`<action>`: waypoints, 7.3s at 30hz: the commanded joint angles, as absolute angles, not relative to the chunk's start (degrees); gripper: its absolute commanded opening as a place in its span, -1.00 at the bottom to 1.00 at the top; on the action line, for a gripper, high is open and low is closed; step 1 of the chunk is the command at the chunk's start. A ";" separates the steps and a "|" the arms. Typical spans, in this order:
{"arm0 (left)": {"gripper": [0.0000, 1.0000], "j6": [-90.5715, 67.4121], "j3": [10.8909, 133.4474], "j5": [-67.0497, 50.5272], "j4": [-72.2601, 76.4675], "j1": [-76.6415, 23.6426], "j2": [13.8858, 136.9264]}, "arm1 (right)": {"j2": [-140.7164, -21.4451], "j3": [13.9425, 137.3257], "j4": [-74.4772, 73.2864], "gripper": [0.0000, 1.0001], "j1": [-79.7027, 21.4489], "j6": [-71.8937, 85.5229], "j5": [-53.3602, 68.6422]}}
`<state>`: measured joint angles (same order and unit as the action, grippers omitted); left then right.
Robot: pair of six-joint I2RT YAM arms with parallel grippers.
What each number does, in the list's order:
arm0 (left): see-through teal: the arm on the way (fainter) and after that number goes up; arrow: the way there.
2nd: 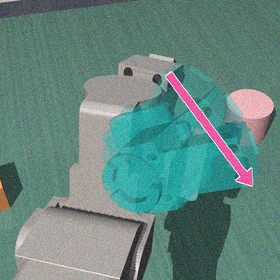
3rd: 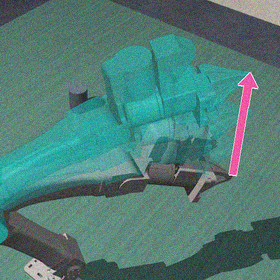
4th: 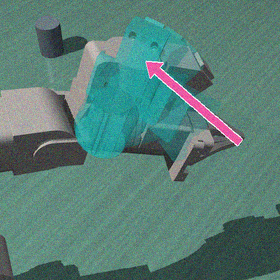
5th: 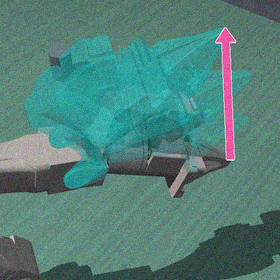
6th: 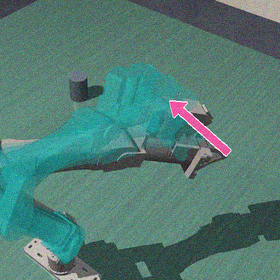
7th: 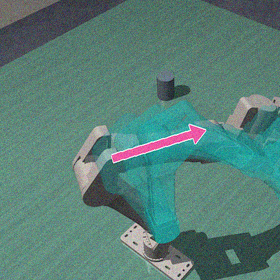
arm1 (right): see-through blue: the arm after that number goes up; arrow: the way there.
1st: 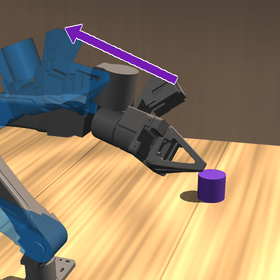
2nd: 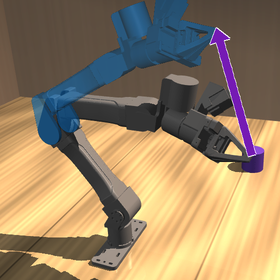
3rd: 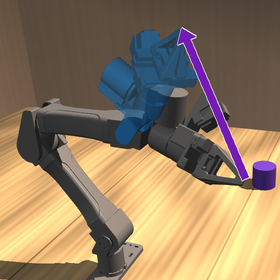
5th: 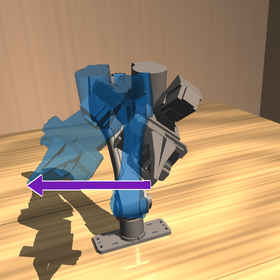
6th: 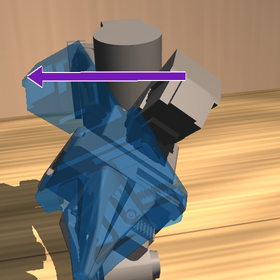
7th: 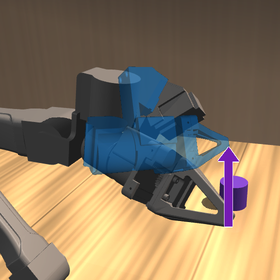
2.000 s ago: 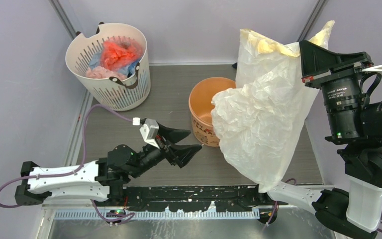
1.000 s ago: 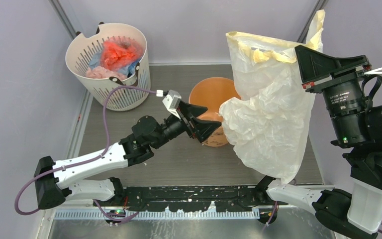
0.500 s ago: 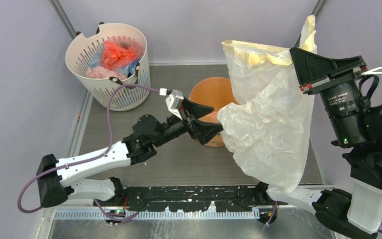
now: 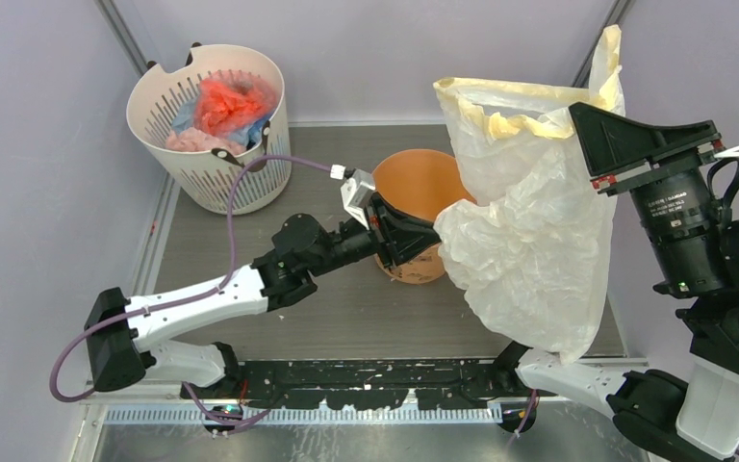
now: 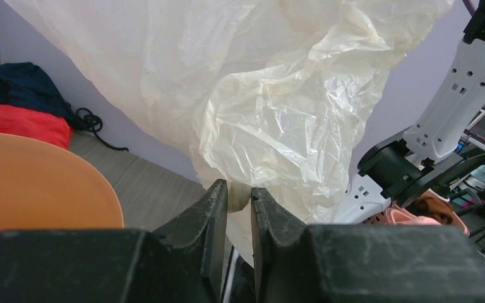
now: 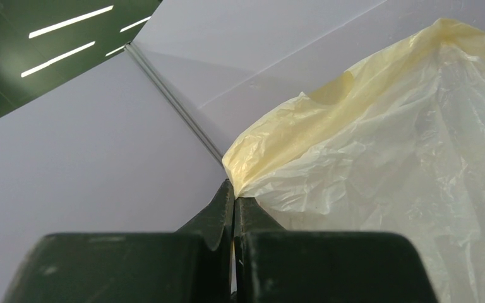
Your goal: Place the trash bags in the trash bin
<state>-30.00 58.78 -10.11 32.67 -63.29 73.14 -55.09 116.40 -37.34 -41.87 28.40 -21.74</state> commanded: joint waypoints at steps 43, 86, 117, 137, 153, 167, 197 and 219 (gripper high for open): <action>0.99 -25.84 51.80 -2.18 20.65 -65.65 57.03 | -54.01 118.36 -36.02 -0.98 -42.12 23.40 -28.26; -0.20 -31.51 70.37 -31.92 30.76 -58.18 80.46 | -52.03 116.56 -40.67 -0.98 -42.14 29.27 -21.36; -0.71 -32.44 54.66 -22.51 13.30 -62.23 52.61 | -53.33 107.13 -26.45 -0.98 -42.15 27.65 -31.32; -0.71 -33.20 52.38 -16.31 7.46 -71.44 48.31 | -52.56 103.51 -18.62 -0.98 -42.14 24.09 -32.99; -0.54 -37.07 46.19 -14.33 5.65 -75.42 49.75 | -51.90 106.27 -17.38 -0.98 -42.18 22.20 -27.80; -0.34 -35.97 49.67 -9.74 -4.12 -75.42 44.34 | -49.93 109.17 -22.70 -0.98 -42.12 26.50 -24.47; 0.74 -19.86 121.23 -15.72 -30.62 -62.79 88.67 | -47.24 116.24 -51.80 -0.98 -42.12 31.62 -12.04; 0.78 -9.65 115.84 -29.84 -27.06 -60.90 87.35 | -47.54 113.15 -52.99 -0.98 -42.41 30.04 -10.59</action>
